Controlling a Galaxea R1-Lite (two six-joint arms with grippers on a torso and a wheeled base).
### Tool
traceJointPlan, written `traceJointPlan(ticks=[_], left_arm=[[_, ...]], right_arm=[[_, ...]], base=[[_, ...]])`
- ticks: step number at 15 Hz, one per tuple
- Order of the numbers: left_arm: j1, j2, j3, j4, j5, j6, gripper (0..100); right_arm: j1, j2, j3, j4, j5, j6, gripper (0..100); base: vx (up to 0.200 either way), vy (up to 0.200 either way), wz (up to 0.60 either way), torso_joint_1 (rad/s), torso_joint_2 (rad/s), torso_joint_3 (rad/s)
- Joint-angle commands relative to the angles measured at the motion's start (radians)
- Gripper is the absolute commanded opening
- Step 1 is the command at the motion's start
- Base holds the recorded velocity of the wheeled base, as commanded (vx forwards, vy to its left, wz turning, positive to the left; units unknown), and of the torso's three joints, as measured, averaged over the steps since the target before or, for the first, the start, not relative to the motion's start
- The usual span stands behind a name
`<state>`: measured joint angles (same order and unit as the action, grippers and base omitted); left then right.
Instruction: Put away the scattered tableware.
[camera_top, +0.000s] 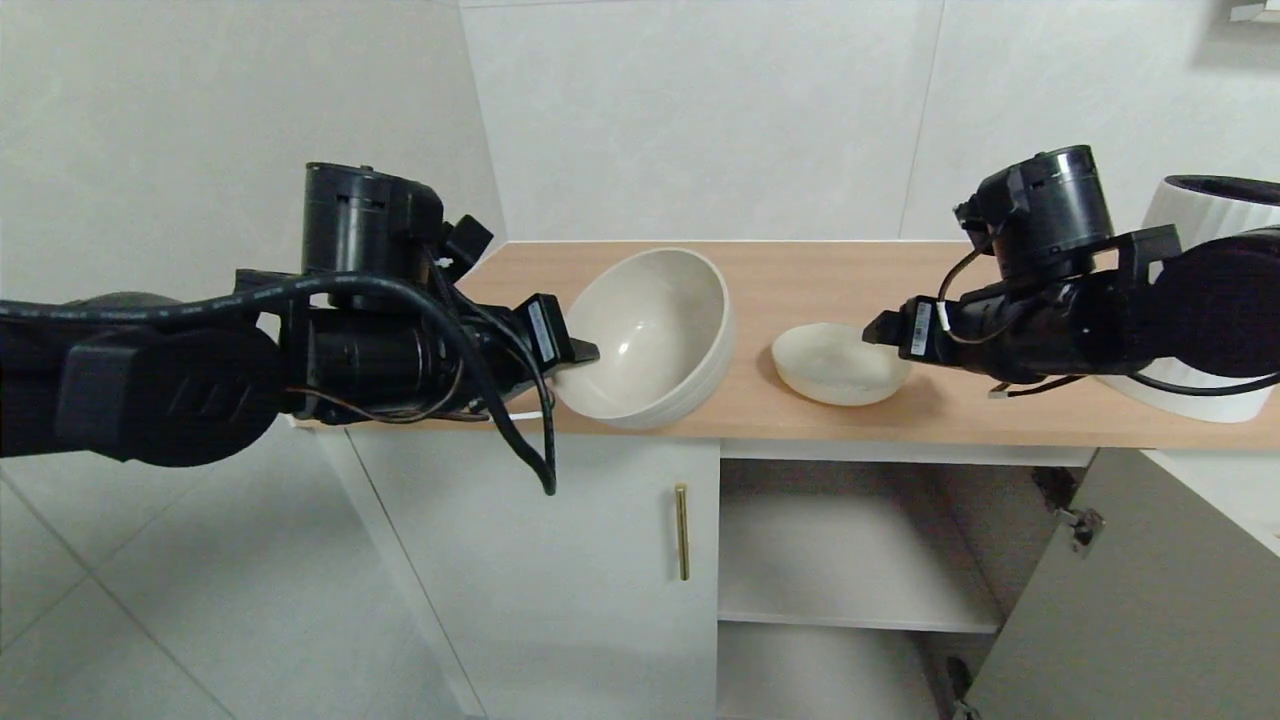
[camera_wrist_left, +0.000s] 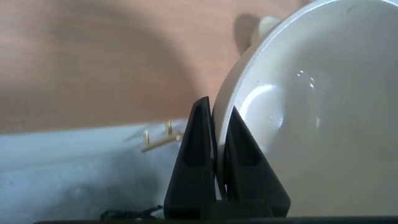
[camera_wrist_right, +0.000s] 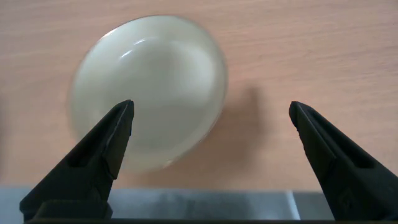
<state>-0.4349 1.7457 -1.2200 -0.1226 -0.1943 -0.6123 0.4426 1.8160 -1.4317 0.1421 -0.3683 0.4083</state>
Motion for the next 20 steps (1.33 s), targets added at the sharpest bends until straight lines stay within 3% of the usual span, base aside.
traceJointPlan(ticks=[1, 7, 8, 12, 17, 18, 20], left_arm=[[-0.001, -0.037, 0.016, -0.002, -0.004, 0.002, 0], [-0.001, -0.037, 0.017, -0.002, -0.004, 0.002, 0], [-0.001, -0.037, 0.017, -0.002, -0.004, 0.002, 0], [-0.001, -0.049, 0.023, -0.002, 0.001, 0.000, 0], [0.002, -0.163, 0.099, -0.002, -0.008, 0.003, 0], [0.002, -0.201, 0.128, -0.002, -0.016, 0.011, 0], [0.002, -0.261, 0.201, -0.002, -0.053, 0.057, 0]], right_arm=[[-0.018, 0.089, -0.032, -0.003, -0.020, 0.012, 100], [-0.033, 0.128, -0.047, -0.003, -0.017, 0.017, 100], [-0.033, 0.128, -0.047, -0.004, -0.015, 0.018, 0], [-0.033, 0.128, -0.049, -0.003, -0.006, 0.041, 0], [-0.041, 0.032, -0.024, 0.013, 0.063, 0.081, 0], [-0.041, -0.041, 0.013, 0.039, 0.094, 0.087, 0], [-0.039, -0.161, 0.068, 0.090, 0.157, 0.086, 0]], base=[[0.000, 0.000, 0.00, 0.000, 0.00, 0.000], [0.000, 0.000, 0.00, 0.000, 0.00, 0.000], [0.000, 0.000, 0.00, 0.000, 0.00, 0.000], [0.000, 0.000, 0.00, 0.000, 0.00, 0.000], [0.000, 0.000, 0.00, 0.000, 0.00, 0.000], [0.000, 0.000, 0.00, 0.000, 0.00, 0.000], [0.000, 0.000, 0.00, 0.000, 0.00, 0.000]])
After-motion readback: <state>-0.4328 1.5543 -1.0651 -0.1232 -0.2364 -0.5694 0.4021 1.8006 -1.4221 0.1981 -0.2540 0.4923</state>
